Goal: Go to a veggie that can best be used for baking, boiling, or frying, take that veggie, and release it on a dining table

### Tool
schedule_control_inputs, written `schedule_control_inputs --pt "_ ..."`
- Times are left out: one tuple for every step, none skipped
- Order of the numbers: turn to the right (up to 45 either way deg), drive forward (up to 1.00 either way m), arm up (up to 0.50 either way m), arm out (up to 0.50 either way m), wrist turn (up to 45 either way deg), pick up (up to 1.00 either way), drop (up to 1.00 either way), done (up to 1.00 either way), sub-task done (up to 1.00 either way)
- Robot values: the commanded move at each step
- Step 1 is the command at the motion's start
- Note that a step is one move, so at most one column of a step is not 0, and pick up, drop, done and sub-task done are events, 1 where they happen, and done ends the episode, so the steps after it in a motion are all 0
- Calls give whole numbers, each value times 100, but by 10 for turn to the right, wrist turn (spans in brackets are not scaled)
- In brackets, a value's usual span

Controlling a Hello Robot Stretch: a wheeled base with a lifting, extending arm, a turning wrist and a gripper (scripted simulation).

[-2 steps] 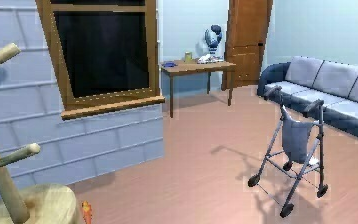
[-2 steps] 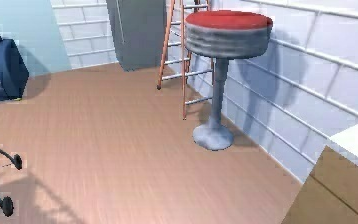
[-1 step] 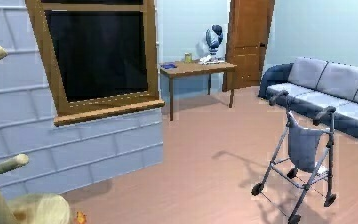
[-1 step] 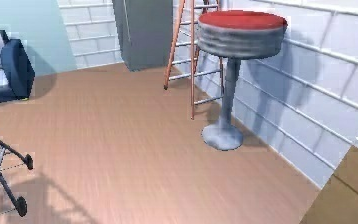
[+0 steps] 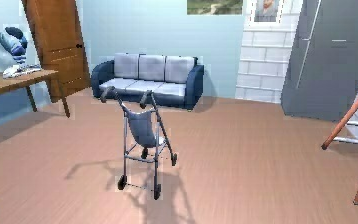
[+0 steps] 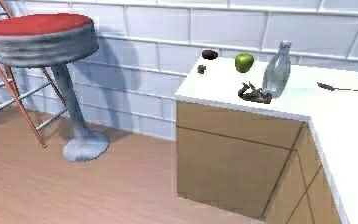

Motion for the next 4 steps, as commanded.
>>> schedule_control_inputs --pt "300 0 0 0 0 0 0 0 0" --pt "0 15 0 0 0 0 0 0 0" --pt "420 0 0 0 0 0 0 0 0" --pt "0 60 0 0 0 0 0 0 0"
